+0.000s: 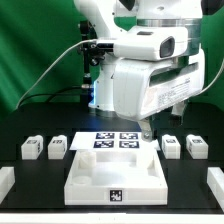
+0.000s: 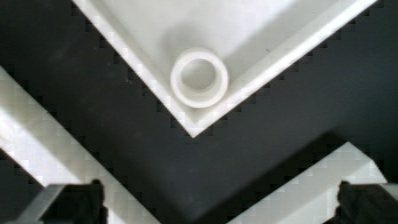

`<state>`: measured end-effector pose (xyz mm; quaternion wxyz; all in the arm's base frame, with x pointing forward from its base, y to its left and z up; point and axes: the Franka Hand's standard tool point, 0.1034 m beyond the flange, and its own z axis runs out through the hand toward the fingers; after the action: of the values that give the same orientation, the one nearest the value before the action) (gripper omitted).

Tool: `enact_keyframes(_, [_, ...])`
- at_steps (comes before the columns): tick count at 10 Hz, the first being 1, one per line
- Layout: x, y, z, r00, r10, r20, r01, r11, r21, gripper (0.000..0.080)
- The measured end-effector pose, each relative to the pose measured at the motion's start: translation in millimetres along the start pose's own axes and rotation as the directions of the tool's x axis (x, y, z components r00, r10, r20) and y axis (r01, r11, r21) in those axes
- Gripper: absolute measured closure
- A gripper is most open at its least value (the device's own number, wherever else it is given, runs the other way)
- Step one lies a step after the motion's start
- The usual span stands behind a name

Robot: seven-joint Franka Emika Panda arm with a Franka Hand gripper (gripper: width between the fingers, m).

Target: Assemble one leg

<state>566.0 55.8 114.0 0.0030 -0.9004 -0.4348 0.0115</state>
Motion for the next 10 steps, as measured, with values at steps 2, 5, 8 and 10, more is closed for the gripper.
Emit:
enact_keyframes(2, [0.0, 0.0, 0.1, 1.000, 0.000, 0.000, 0.000, 1.000, 0.000, 0.0150])
enact_keyframes(5, [-0.2, -3.2, 1.3, 1.000, -0.023, -0.002, 0.023, 1.000, -0.004, 0.0150])
enact_keyframes(8, [-44.0, -32.6, 11.7, 0.910, -0.415, 0.021, 0.415, 0.910, 0.008, 0.0150])
enact_keyframes(10, [-63.2, -24.5, 17.3, 0.768, -0.641, 0.013, 0.641, 0.768, -0.018, 0.0150])
